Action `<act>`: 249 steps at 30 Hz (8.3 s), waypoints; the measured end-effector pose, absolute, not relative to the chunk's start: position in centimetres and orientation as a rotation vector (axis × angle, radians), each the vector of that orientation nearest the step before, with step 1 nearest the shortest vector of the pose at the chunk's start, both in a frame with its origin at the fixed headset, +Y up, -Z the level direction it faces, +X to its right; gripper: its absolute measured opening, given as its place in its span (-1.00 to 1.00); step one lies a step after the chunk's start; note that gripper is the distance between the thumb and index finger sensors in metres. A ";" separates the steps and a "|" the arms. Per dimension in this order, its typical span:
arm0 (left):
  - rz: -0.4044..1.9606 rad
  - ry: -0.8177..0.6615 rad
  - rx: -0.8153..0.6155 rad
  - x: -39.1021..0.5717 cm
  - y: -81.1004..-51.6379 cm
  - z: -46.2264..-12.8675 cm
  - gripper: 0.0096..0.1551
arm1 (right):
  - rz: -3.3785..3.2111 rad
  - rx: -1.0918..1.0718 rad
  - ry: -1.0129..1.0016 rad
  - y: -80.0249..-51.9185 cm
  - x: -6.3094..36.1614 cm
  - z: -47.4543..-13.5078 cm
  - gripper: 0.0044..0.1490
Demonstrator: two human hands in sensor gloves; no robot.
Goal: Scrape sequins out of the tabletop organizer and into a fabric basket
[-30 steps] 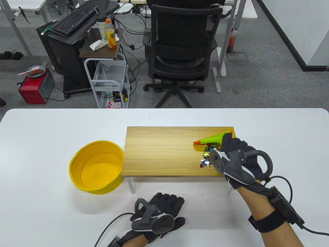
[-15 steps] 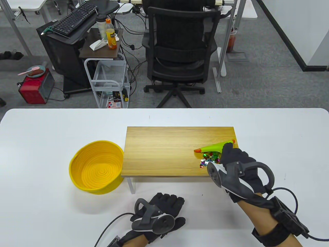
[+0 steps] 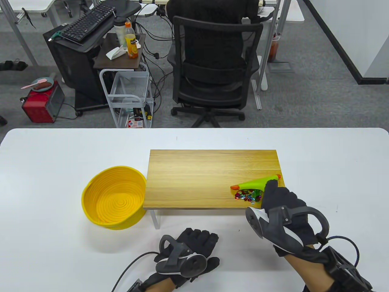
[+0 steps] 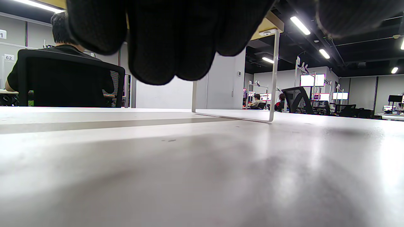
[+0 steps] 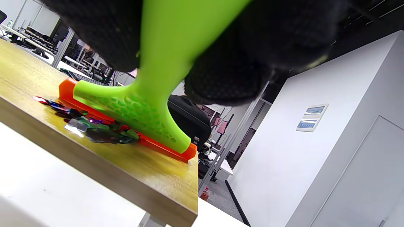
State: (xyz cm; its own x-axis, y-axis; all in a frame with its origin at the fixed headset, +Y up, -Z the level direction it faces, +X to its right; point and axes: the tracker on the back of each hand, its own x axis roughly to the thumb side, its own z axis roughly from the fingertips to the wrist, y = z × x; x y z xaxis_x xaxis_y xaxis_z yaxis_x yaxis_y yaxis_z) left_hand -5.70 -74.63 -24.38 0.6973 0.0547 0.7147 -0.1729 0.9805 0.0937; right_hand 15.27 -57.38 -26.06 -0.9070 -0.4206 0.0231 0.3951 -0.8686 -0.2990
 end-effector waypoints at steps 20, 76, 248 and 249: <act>0.126 -0.788 0.154 -5.7 -74.7 -24.4 -0.11 | -2.784 -0.106 0.534 -58.0 17.5 -26.0 -0.25; 0.037 0.209 0.431 -26.9 -64.1 -24.4 -0.14 | -3.273 -0.104 0.814 -62.8 28.2 -28.0 -0.21; 0.926 -0.094 -0.148 -7.3 -72.0 -29.4 -0.32 | -2.887 -0.029 0.327 -57.4 17.5 -24.7 -0.24; 0.922 -0.094 -0.147 -7.3 -72.0 -29.4 -0.32 | -2.883 -0.023 0.313 -57.6 17.3 -25.2 -0.25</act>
State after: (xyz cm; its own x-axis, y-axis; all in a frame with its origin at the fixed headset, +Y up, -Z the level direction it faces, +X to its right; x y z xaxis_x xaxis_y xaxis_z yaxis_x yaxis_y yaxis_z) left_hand -7.27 -71.97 -29.37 0.6011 0.7990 0.0177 -0.7861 0.5952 -0.1667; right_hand 17.33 -57.61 -25.22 -0.9709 -0.2394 -0.0106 0.2361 -0.9480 -0.2134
